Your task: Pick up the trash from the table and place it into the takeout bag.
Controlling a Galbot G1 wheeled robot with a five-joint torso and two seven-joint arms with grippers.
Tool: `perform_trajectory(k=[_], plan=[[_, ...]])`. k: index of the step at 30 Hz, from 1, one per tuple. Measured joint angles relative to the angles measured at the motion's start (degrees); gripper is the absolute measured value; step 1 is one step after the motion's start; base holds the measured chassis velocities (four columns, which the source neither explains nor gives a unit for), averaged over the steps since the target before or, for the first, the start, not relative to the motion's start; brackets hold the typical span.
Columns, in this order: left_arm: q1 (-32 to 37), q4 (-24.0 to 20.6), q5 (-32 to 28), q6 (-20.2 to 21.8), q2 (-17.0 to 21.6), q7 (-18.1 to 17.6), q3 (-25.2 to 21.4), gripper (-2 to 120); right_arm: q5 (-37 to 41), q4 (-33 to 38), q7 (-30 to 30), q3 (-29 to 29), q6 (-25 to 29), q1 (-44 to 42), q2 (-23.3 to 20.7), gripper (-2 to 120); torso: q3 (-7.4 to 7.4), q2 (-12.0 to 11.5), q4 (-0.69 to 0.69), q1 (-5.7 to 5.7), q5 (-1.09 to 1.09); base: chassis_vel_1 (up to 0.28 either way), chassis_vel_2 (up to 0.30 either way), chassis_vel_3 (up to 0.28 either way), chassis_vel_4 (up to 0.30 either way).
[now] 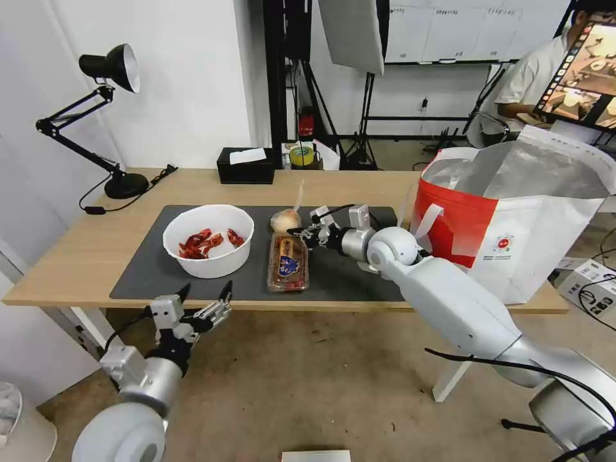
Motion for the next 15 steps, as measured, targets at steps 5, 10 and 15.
perform_trajectory(k=[5,10,15], plan=[[-4.72,-0.13,-17.33,4.64,2.53,-2.2,-0.21,100,0.01,0.0,-0.04,0.04,0.16,-0.21,0.06,0,0.0,0.0,-0.01,0.0,0.0,0.0,0.0,0.0,0.0],[-9.4,2.36,-31.67,11.29,4.93,-3.38,0.06,100,-0.05,-0.45,-0.07,0.08,0.34,-0.68,0.08,0,0.0,0.0,-0.01,0.0,0.01,0.0,0.0,0.0,0.0],[-13.66,6.78,-36.2,13.28,6.04,-3.76,1.23,100,-0.05,-0.47,-0.11,0.18,0.41,-0.86,0.07,0,0.0,0.0,-0.01,0.0,0.0,0.0,0.0,0.0,0.0]])
